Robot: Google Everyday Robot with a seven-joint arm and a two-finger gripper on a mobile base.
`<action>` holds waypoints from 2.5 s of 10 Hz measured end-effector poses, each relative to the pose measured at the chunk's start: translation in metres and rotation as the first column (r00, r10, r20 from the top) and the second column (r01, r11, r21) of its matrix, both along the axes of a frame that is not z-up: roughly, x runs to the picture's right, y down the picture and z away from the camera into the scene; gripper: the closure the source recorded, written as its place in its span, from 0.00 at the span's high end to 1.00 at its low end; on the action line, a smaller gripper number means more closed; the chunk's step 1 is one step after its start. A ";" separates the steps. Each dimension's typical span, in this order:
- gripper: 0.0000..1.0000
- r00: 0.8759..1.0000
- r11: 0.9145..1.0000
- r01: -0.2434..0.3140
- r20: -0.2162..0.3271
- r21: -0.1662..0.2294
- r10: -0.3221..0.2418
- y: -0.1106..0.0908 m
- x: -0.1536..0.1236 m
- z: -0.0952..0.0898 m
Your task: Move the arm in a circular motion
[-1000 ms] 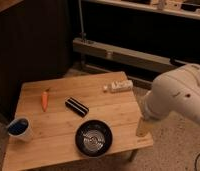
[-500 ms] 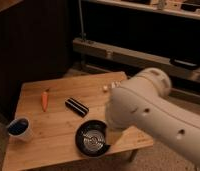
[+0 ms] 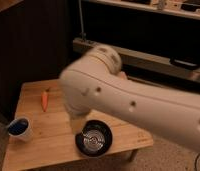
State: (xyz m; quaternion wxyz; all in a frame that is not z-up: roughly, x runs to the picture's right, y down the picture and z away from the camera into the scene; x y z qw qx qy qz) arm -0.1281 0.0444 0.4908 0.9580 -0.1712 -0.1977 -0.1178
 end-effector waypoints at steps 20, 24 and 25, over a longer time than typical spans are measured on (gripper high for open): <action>0.80 0.775 0.832 -0.554 -0.388 -0.036 0.499 -0.037 0.320 0.138; 0.80 0.815 0.862 -0.504 -0.362 -0.059 0.452 0.015 0.370 0.115; 0.80 0.846 0.886 -0.459 -0.334 -0.063 0.415 0.031 0.366 0.101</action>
